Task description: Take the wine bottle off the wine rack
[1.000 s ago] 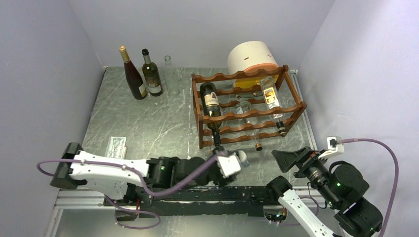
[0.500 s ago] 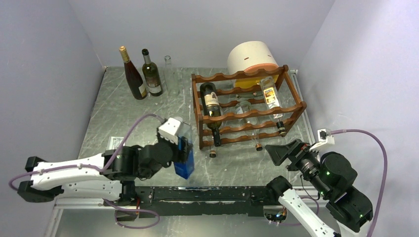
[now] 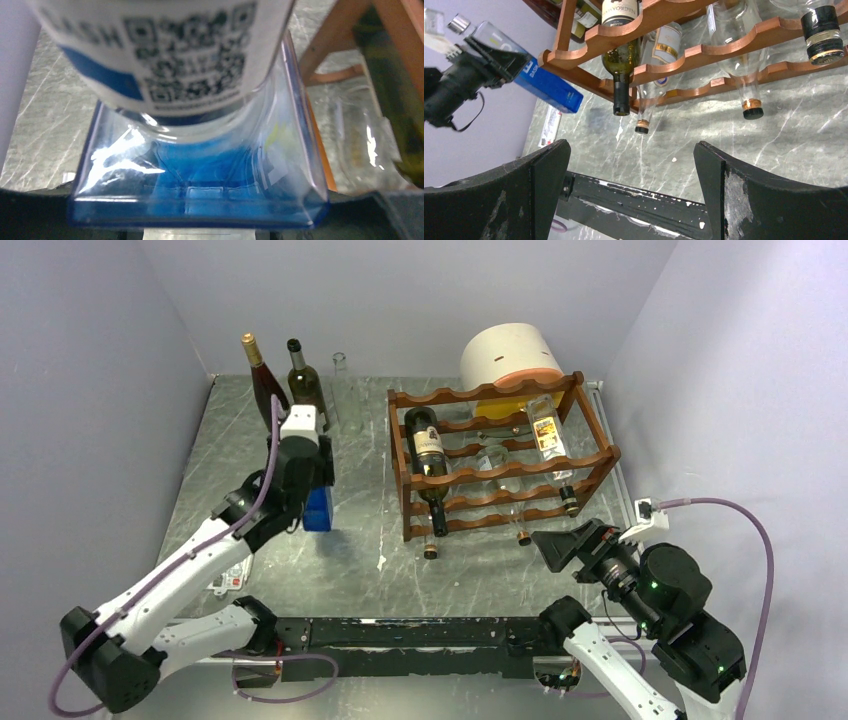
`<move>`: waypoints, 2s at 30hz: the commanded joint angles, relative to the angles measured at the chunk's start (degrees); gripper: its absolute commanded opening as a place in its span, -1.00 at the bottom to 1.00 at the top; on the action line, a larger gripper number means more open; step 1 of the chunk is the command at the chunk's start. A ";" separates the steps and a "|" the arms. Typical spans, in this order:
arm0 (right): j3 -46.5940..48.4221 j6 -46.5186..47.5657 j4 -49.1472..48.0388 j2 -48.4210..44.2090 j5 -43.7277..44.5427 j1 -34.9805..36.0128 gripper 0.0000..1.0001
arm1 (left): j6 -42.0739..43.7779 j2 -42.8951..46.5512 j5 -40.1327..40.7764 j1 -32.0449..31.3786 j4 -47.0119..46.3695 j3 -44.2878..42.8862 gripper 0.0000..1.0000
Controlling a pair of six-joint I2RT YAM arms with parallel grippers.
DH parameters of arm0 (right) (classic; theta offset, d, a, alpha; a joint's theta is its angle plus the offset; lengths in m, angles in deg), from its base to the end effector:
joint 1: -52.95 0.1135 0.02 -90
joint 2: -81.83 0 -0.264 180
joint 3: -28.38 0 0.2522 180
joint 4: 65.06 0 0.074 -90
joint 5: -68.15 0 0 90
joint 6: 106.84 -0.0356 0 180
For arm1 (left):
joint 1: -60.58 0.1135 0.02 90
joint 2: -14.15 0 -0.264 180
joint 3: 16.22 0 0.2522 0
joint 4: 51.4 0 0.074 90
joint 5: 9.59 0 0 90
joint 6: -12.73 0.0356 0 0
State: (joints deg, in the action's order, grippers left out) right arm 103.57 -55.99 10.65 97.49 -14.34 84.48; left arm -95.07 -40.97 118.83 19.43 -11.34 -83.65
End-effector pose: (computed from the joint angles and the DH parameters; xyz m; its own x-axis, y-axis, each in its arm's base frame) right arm 0.0013 -0.0047 0.3717 -0.4440 0.4620 -0.7678 -0.1691 0.7982 0.5781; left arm 0.1694 -0.1186 0.3364 -0.3648 0.0008 -0.9311 -0.0106 0.9999 0.0050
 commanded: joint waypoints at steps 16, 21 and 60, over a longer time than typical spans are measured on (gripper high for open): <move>-3.54 -1.15 -2.79 -2.11 0.67 0.60 0.99 | 16.94 -25.29 -27.17 27.42 -49.34 -6.21 -0.86; -3.04 -1.42 -2.25 -2.11 0.81 0.71 1.00 | 18.28 -27.91 -25.45 28.08 -50.15 -7.13 -0.86; -7.82 -1.13 -6.28 1.79 -4.35 0.71 0.99 | 10.51 -31.08 -23.81 31.04 -45.61 -4.37 0.97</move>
State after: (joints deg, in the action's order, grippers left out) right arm 96.77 -57.70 7.50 97.62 -16.74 84.57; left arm -80.87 -75.46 92.27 50.38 -61.39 -84.70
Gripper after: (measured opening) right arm 0.997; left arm 0.908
